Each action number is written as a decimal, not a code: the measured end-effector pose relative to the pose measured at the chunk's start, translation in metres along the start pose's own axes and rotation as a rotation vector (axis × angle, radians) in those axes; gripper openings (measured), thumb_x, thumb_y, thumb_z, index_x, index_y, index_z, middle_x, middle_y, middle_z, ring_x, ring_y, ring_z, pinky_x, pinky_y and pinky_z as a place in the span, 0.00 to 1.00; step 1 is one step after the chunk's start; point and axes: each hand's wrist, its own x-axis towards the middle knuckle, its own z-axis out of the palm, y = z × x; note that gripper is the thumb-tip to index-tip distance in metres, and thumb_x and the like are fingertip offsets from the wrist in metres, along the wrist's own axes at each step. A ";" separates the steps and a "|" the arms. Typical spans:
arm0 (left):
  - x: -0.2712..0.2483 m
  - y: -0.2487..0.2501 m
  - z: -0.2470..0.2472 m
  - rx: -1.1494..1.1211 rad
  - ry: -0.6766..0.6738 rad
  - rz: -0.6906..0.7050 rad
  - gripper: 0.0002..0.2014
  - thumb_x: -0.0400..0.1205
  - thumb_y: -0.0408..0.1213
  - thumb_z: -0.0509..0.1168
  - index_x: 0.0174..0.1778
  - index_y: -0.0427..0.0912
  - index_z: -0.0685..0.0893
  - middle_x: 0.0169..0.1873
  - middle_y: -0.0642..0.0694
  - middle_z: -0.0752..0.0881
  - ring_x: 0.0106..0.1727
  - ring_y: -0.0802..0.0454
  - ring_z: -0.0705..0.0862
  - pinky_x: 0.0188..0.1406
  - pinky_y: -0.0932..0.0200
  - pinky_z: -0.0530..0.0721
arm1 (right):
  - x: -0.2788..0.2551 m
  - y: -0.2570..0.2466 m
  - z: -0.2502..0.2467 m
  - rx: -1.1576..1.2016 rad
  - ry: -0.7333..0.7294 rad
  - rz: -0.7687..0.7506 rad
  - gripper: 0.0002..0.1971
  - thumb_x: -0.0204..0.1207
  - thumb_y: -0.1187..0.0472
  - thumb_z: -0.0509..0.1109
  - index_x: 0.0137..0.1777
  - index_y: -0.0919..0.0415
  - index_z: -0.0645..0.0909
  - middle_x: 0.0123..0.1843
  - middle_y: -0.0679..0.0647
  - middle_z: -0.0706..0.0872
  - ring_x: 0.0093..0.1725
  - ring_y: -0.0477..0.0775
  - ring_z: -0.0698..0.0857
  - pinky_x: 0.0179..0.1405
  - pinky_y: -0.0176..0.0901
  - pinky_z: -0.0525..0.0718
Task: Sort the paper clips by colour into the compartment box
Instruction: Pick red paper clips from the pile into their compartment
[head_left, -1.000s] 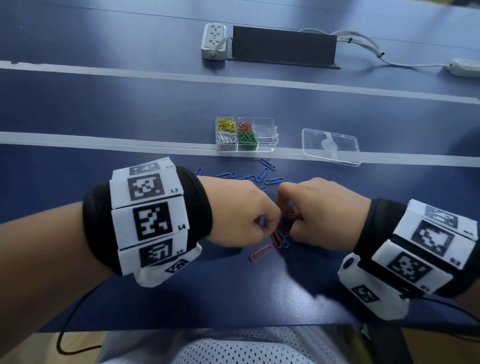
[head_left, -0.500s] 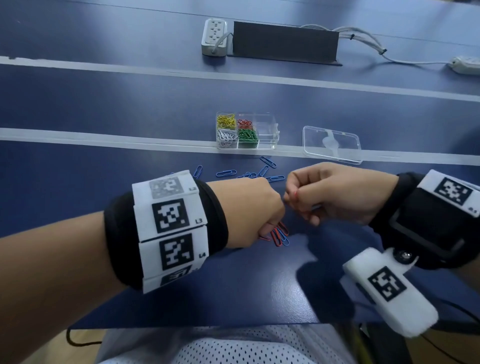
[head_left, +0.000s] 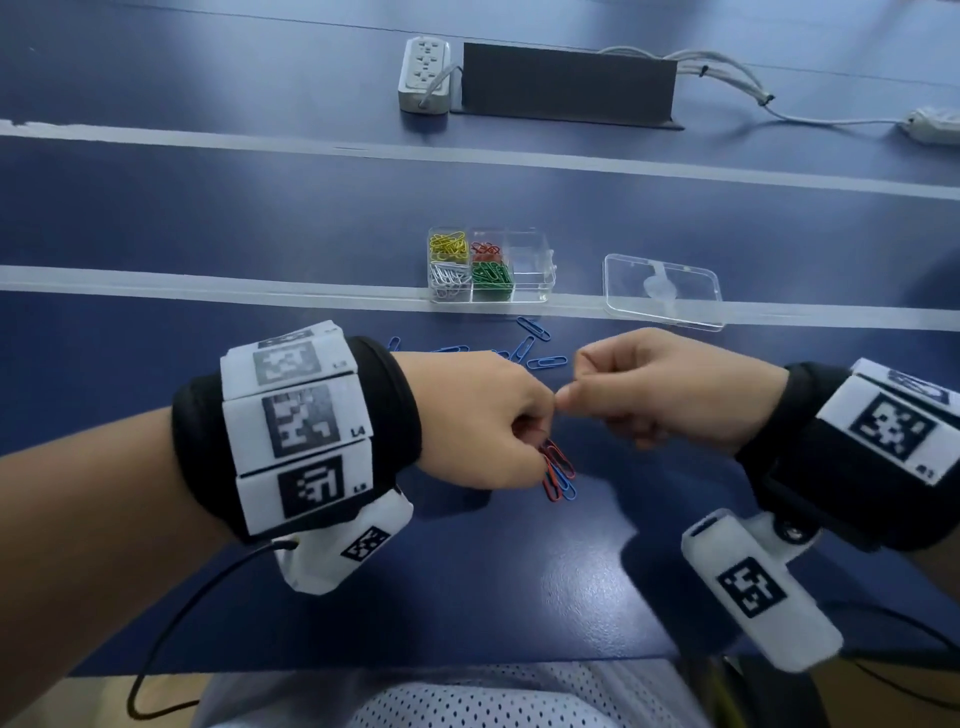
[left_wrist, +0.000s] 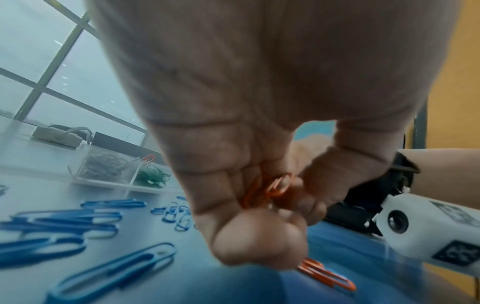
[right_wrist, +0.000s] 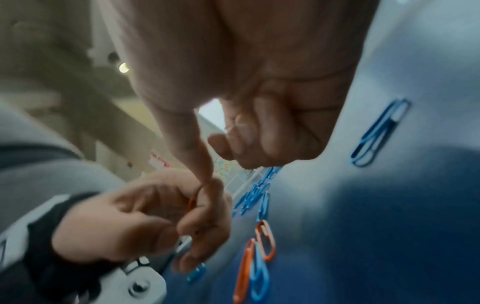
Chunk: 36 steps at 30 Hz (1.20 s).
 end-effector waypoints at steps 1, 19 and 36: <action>0.000 0.000 0.001 0.013 -0.017 -0.008 0.11 0.73 0.43 0.61 0.25 0.48 0.70 0.23 0.51 0.74 0.28 0.57 0.73 0.32 0.60 0.72 | 0.000 -0.001 0.000 -0.142 0.020 -0.012 0.19 0.64 0.53 0.77 0.22 0.54 0.69 0.21 0.49 0.67 0.22 0.49 0.63 0.20 0.38 0.62; 0.009 0.013 0.001 0.262 0.009 0.117 0.10 0.76 0.44 0.68 0.53 0.57 0.84 0.43 0.53 0.76 0.53 0.46 0.82 0.51 0.51 0.83 | 0.006 -0.010 0.001 -0.892 0.166 -0.079 0.05 0.65 0.50 0.75 0.34 0.47 0.82 0.19 0.44 0.78 0.24 0.39 0.75 0.25 0.28 0.68; 0.004 -0.004 -0.021 0.115 0.135 -0.020 0.09 0.71 0.43 0.64 0.28 0.48 0.72 0.25 0.53 0.75 0.28 0.58 0.72 0.31 0.62 0.73 | 0.017 -0.020 -0.012 -0.685 0.104 0.082 0.11 0.69 0.50 0.63 0.29 0.55 0.75 0.28 0.50 0.79 0.28 0.50 0.75 0.31 0.40 0.74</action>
